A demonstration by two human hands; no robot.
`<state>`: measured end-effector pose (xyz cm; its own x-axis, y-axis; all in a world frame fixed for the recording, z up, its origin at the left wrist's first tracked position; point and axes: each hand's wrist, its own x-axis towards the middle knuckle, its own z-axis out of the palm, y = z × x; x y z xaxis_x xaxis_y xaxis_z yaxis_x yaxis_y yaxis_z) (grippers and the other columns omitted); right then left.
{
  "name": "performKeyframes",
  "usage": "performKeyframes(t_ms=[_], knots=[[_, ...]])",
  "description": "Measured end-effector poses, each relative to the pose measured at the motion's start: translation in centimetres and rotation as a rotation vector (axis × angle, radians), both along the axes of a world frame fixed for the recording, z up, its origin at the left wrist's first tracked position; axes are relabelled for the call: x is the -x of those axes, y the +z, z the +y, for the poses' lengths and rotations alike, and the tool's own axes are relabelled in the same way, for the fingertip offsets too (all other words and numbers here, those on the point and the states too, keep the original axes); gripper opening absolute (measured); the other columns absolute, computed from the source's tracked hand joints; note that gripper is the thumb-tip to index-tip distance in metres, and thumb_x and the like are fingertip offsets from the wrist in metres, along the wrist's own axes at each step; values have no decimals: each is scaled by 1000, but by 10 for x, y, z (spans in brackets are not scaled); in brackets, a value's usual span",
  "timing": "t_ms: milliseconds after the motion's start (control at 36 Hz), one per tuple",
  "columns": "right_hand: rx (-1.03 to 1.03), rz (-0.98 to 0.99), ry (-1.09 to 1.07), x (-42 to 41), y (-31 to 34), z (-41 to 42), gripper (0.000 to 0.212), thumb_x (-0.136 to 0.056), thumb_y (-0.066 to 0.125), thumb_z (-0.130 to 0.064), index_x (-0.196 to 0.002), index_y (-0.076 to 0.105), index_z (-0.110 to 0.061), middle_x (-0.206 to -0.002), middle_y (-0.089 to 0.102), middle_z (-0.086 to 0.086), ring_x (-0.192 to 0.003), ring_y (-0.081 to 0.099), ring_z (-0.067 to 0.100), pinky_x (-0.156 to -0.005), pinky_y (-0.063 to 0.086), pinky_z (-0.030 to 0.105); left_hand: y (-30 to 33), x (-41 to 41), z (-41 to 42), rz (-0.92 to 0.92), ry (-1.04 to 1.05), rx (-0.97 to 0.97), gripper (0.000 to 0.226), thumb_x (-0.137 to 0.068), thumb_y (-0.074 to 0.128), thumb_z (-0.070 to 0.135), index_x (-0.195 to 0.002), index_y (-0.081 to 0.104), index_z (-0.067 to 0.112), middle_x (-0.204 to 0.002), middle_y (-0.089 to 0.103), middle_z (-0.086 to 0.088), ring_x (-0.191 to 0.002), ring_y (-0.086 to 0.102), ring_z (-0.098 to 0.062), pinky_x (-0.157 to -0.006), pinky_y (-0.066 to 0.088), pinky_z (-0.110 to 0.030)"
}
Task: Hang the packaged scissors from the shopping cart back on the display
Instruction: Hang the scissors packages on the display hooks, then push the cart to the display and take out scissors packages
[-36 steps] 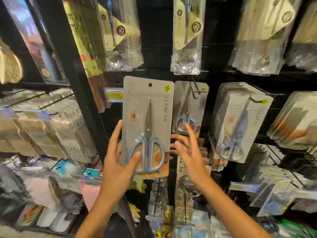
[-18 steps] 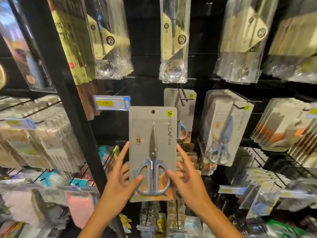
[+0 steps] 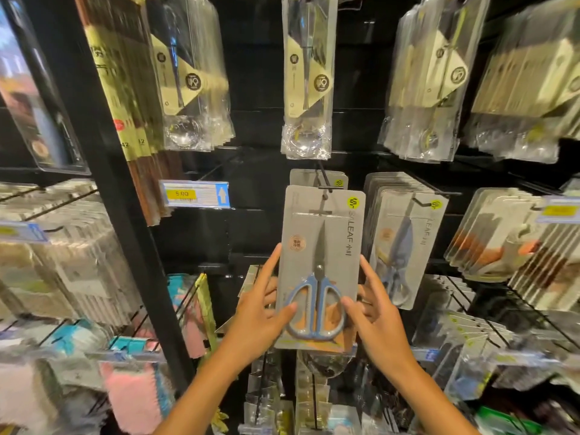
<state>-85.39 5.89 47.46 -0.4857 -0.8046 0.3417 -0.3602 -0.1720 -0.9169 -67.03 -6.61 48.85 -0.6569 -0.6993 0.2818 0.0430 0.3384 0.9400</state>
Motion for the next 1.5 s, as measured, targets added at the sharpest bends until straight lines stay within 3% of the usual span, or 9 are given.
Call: performKeyframes(t_ms=[389,611,806,972,1056,1167,1250,1333,1500], knots=[[-78,84,24,21,-12,-28,72,-103,53,-31,-153,7,-57,-130,62,-31,-104,72,13,-92,59,42,-6,24,-24,-115,33,18,93,-92,71,19,-153,12,55,-134,58,10,-116,66,-11,-90,60,-40],[-135,231,59,48,-20,-78,89,-99,49,-55,-145,-27,-60,-168,-2,-16,-152,17,8,-121,30,41,0,55,-59,-296,-9,24,103,-93,70,19,-151,-7,56,-137,51,17,-120,58,-7,-79,56,-15],[-211,296,-1,61,-16,-107,97,-103,51,-41,-141,-37,-55,-170,6,0,-140,45,28,-106,46,45,6,77,-82,-336,44,68,107,-90,73,25,-151,-8,59,-153,44,1,-130,56,-18,-105,51,-46],[-241,307,-12,67,-16,-118,104,-102,53,-31,-136,-43,-54,-167,14,6,-127,54,34,-102,49,46,5,90,-85,-361,73,102,111,-91,71,17,-155,-16,44,-161,32,3,-140,42,-11,-100,46,-21],[-290,283,-39,68,-14,-119,103,-101,57,-27,-148,-33,-43,-166,16,7,-129,54,31,-102,48,41,4,94,-82,-354,90,95,109,-91,73,25,-156,-12,42,-161,28,9,-142,40,-12,-112,38,-32],[-381,259,-39,69,-26,-111,102,-97,65,-29,-158,-18,-30,-167,9,5,-149,29,24,-115,33,35,-1,93,-71,-350,123,183,81,-94,65,6,-132,16,58,-128,31,39,-118,44,19,-102,38,-8],[-391,289,-9,66,-45,-98,94,-97,63,-34,-161,-5,-28,-166,14,1,-151,25,20,-118,30,35,-16,81,-66,-459,147,203,79,-96,64,10,-149,19,48,-149,35,22,-134,42,-1,-98,31,-6],[-425,317,50,63,-64,-84,76,-97,61,-43,-159,20,-31,-162,27,-4,-149,31,17,-120,34,41,-38,64,-63,-540,172,241,78,-97,64,14,-159,19,27,-161,27,3,-123,34,9,-85,23,12],[-412,443,243,44,-77,-59,52,-101,58,-37,-149,37,-39,-152,33,-22,-143,27,-1,-117,22,21,-68,6,-46,-631,194,501,68,-97,61,26,-156,28,34,-161,28,14,-148,15,7,-125,17,-26]])
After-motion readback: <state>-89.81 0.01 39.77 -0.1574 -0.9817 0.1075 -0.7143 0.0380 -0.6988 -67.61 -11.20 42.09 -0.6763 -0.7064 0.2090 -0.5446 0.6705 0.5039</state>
